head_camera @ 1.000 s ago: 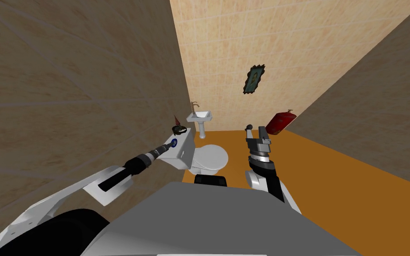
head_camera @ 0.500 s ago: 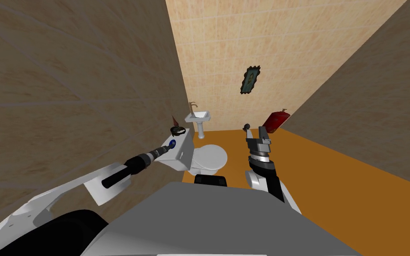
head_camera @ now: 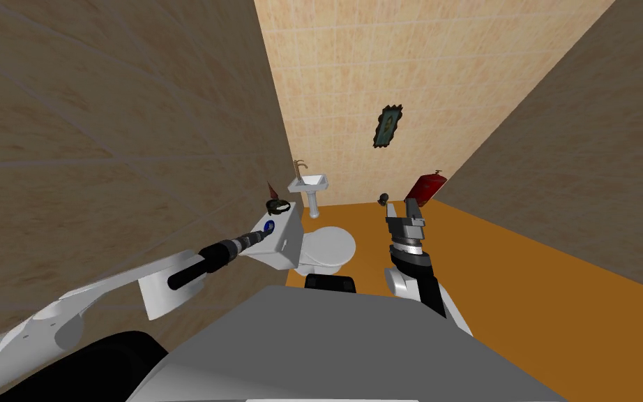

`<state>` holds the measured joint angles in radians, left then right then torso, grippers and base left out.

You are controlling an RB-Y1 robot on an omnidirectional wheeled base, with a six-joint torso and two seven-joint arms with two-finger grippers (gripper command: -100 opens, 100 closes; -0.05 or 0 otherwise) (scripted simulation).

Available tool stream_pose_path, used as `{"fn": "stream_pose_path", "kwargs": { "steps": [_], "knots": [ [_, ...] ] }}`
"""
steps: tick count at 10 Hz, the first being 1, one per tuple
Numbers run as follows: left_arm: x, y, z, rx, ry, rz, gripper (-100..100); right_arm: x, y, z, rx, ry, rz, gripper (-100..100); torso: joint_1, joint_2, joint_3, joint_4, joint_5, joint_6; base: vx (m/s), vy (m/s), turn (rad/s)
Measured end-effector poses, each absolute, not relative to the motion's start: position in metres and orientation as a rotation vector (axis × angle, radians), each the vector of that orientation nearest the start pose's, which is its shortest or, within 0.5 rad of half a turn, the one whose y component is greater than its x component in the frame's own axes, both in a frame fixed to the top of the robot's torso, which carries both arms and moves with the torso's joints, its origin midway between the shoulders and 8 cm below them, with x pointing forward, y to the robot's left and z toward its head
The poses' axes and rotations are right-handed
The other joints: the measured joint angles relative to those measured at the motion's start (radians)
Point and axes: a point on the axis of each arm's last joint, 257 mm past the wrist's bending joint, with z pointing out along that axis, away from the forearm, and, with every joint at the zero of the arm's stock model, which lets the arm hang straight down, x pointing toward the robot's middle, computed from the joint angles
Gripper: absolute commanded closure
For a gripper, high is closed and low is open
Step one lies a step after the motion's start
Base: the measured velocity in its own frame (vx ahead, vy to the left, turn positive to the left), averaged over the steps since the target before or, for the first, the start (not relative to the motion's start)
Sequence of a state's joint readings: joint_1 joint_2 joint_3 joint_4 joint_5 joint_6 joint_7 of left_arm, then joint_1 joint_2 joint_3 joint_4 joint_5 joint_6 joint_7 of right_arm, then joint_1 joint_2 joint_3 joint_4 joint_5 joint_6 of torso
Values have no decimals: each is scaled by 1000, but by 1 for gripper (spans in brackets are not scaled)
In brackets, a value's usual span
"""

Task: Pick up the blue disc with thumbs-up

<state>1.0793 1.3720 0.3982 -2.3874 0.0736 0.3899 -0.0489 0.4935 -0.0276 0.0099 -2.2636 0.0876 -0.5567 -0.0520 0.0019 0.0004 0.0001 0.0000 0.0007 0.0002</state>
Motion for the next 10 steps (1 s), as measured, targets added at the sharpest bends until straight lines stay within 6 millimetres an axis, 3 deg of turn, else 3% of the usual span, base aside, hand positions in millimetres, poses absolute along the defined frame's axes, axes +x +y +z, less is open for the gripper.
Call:
{"fn": "stream_pose_path", "kwargs": {
  "steps": [8,9,10],
  "knots": [
    [320,424,-201,-110,2289,86,-100,340,-260,28,565,645,1322,0,-1,0,0,0,0,0,-13,18,-52],
    [320,425,-201,-109,2290,89,0,340,-260,28,565,645,1322,0,-1,0,0,0,0,-1,0,0,0],
    [320,425,-201,-110,2290,89,-100,340,-260,28,565,645,1322,0,-1,0,0,0,0,0,-63,-7,-286]
  ]
}}
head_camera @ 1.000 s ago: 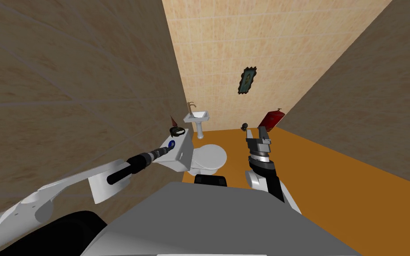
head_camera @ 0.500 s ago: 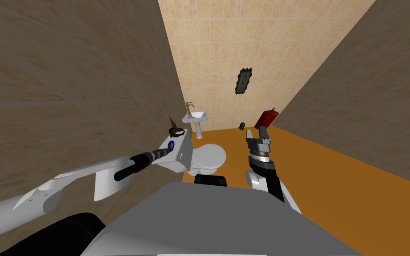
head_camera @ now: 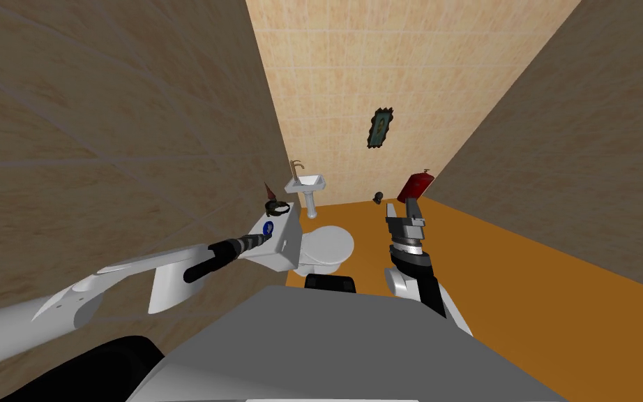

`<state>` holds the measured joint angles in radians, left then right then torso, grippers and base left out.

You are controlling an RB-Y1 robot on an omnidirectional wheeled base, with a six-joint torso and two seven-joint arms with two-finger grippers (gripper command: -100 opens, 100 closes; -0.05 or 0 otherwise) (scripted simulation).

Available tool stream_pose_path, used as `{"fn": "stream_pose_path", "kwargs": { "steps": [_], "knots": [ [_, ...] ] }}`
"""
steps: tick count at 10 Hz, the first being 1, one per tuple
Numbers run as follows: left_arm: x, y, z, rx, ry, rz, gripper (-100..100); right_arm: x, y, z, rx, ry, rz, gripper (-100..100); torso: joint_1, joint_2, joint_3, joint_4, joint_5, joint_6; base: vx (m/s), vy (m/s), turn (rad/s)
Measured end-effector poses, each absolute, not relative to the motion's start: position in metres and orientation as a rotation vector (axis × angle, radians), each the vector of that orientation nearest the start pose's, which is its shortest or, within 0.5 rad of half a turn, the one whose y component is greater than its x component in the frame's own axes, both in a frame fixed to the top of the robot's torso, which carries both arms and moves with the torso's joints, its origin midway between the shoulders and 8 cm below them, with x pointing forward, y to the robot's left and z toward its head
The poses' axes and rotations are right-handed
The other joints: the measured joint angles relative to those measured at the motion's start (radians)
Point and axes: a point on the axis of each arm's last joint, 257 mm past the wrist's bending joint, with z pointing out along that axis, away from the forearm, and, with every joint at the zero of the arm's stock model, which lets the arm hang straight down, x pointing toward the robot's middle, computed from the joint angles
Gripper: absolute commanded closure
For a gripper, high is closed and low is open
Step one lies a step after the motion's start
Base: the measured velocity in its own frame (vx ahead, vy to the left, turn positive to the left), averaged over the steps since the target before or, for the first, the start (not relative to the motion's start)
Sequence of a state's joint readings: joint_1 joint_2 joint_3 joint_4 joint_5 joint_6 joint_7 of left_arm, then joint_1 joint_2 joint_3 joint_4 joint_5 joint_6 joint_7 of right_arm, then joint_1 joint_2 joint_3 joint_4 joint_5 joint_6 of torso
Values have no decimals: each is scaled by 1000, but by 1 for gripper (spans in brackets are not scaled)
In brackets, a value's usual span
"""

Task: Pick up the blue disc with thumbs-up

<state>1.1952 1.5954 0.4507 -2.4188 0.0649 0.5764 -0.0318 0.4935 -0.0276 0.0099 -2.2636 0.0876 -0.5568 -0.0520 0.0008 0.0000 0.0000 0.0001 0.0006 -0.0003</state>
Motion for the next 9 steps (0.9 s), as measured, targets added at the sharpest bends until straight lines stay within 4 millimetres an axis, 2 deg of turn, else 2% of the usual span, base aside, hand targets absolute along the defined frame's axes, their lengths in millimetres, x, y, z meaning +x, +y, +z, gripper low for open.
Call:
{"fn": "stream_pose_path", "kwargs": {
  "steps": [8,9],
  "knots": [
    [320,508,-213,-311,2279,182,-100,340,-260,28,565,645,1323,0,-1,5,3,1,0,0,-84,-30,-226],
    [320,520,-214,-334,2275,194,-100,340,-260,28,565,645,1323,0,-1,5,3,1,0,0,-30,-10,-38]
  ]
}}
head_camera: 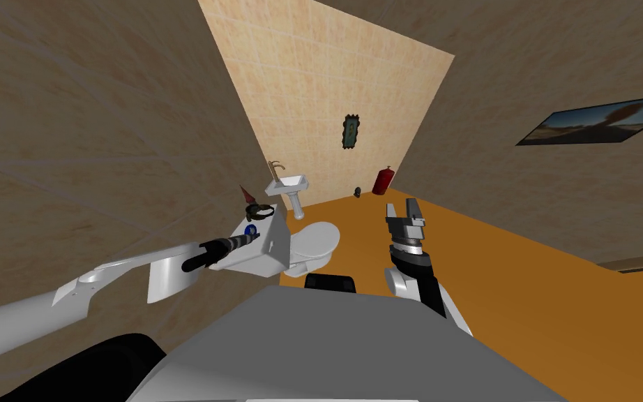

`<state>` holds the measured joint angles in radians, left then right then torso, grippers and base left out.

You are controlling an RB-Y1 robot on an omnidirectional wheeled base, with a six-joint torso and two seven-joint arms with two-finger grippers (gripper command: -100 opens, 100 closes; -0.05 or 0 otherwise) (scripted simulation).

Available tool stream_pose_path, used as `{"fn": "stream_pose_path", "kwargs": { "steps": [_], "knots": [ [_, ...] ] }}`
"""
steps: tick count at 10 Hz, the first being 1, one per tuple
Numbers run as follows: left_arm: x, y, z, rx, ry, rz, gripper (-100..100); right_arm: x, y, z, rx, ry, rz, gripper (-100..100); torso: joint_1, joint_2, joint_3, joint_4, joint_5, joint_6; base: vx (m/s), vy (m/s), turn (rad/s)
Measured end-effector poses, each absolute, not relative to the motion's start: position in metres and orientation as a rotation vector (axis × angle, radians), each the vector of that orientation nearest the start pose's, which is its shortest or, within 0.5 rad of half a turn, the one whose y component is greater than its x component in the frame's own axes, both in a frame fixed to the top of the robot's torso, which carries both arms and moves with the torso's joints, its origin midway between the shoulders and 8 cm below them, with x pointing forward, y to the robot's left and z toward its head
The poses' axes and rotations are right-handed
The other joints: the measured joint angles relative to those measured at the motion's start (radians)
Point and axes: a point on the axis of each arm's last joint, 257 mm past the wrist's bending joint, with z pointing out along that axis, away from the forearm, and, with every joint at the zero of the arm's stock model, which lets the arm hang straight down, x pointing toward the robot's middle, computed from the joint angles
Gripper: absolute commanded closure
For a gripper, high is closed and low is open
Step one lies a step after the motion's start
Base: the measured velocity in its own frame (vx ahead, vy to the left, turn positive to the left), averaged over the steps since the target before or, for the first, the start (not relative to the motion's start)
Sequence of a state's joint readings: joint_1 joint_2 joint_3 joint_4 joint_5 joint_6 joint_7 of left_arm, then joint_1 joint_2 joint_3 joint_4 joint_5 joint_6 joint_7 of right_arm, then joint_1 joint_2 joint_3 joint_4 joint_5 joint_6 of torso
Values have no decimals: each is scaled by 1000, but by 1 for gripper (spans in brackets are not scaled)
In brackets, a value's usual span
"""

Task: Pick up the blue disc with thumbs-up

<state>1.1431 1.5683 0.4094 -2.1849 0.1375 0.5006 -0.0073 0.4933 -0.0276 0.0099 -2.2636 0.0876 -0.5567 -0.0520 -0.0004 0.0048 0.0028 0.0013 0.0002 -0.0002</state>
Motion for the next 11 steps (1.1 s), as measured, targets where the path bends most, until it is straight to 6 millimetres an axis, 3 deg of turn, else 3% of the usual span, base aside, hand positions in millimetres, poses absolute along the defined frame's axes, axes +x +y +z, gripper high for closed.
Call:
{"fn": "stream_pose_path", "kwargs": {
  "steps": [1,5,6,7,11],
  "knots": [
    [321,521,-214,-336,2274,193,100,340,-260,28,565,646,1322,0,1,-2,-1,0,0,-1,-5,-2,8],
    [320,521,-214,-338,2274,195,100,340,-260,28,565,646,1322,0,2,-5,-3,-1,1,0,0,0,0],
    [320,521,-214,-338,2274,195,0,340,-260,28,565,646,1322,0,2,-5,-3,-1,1,0,0,0,0],
    [320,521,-214,-339,2274,195,100,340,-260,28,565,646,1322,0,2,-5,-3,-1,1,0,48,18,287],
    [322,484,-212,-244,2285,153,100,340,-260,28,565,646,1322,0,4,-10,-6,-2,1,0,91,33,236]
  ]
}}
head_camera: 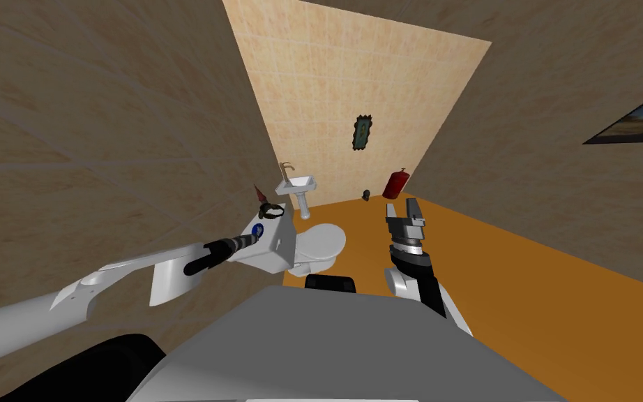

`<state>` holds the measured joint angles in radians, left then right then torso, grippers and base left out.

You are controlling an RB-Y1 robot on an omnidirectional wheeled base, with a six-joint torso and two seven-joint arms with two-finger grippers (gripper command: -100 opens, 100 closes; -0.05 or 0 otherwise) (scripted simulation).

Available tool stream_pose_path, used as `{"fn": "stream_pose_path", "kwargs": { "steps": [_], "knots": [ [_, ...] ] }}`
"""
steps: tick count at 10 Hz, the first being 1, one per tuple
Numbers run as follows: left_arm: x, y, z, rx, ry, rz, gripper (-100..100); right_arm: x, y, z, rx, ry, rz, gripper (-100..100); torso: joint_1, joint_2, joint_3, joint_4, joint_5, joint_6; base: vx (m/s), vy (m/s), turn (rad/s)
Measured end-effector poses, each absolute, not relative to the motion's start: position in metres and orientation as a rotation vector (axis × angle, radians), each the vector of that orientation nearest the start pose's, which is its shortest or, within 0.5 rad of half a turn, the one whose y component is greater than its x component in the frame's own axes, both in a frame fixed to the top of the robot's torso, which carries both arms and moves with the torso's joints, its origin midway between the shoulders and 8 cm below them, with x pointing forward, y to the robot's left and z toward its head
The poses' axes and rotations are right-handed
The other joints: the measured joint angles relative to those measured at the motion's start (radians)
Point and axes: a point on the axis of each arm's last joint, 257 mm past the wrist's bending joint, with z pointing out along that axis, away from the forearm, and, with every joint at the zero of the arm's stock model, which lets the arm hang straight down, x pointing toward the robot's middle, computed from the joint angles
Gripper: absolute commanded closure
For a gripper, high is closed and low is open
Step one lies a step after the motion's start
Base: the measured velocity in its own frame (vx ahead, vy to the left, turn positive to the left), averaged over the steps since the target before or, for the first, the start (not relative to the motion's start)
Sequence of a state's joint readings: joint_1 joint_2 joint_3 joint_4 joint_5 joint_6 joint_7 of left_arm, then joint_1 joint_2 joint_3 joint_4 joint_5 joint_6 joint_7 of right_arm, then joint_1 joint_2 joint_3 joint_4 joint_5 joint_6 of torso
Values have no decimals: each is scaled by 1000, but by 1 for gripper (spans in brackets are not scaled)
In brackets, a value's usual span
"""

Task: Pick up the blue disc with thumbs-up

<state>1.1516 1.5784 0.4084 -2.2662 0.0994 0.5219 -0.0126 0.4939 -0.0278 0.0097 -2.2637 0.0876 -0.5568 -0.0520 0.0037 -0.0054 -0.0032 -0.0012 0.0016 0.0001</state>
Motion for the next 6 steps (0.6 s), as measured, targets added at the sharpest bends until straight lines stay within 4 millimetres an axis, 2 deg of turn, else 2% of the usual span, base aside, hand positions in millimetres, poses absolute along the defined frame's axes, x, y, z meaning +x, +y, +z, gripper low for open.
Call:
{"fn": "stream_pose_path", "kwargs": {
  "steps": [4,5,6],
  "knots": [
    [321,442,-203,-149,2290,107,100,340,-260,28,565,646,1322,0,-1,1,1,0,0,-1,78,24,220],
    [322,432,-201,-123,2291,96,100,340,-260,28,565,646,1322,0,-1,1,1,0,0,0,33,4,40],
    [322,431,-201,-120,2291,95,0,340,-260,28,565,646,1322,0,-1,3,1,0,0,1,5,0,-8]
  ]
}}
